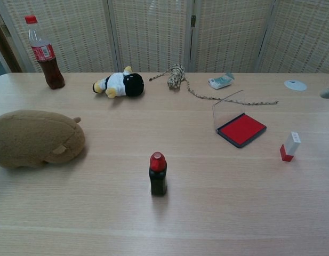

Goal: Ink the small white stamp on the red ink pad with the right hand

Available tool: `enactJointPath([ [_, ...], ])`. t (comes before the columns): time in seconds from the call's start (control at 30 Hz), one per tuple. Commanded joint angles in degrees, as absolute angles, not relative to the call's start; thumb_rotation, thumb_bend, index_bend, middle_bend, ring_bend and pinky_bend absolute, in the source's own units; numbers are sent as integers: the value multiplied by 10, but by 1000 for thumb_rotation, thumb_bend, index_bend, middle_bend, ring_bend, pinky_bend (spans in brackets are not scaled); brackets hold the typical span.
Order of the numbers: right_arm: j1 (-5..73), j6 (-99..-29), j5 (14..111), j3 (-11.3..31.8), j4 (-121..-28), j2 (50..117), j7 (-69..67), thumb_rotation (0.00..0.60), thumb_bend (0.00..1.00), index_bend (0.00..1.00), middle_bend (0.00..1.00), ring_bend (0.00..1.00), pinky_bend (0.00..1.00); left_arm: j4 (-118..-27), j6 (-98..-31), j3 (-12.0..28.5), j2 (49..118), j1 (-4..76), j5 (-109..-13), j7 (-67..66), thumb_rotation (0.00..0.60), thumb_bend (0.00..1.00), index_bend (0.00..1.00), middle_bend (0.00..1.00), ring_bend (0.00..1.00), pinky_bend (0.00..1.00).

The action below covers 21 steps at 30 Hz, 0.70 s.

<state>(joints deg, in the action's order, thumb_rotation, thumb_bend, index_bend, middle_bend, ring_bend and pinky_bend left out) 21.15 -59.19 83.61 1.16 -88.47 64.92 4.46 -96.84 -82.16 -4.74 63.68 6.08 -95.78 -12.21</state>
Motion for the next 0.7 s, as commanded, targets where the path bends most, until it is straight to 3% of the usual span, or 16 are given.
enactJointPath([
  [0.03, 213, -590, 781, 32, -899, 667, 90, 600, 200, 72, 0, 0, 0, -970, -823, -48, 632, 60, -958, -111, 600, 337, 0, 0, 0, 58],
  [0.37, 207, -632, 632, 51, -968, 722, 271, 600, 218, 143, 0, 0, 0, -965, -836, -60, 600, 66, -993, -28, 600, 337, 0, 0, 0, 57],
  [0.7, 213, -673, 563, 62, -967, 782, 326, 600, 253, 212, 0, 0, 0, -949, -873, -70, 571, 68, -1036, 69, 600, 337, 0, 0, 0, 57],
])
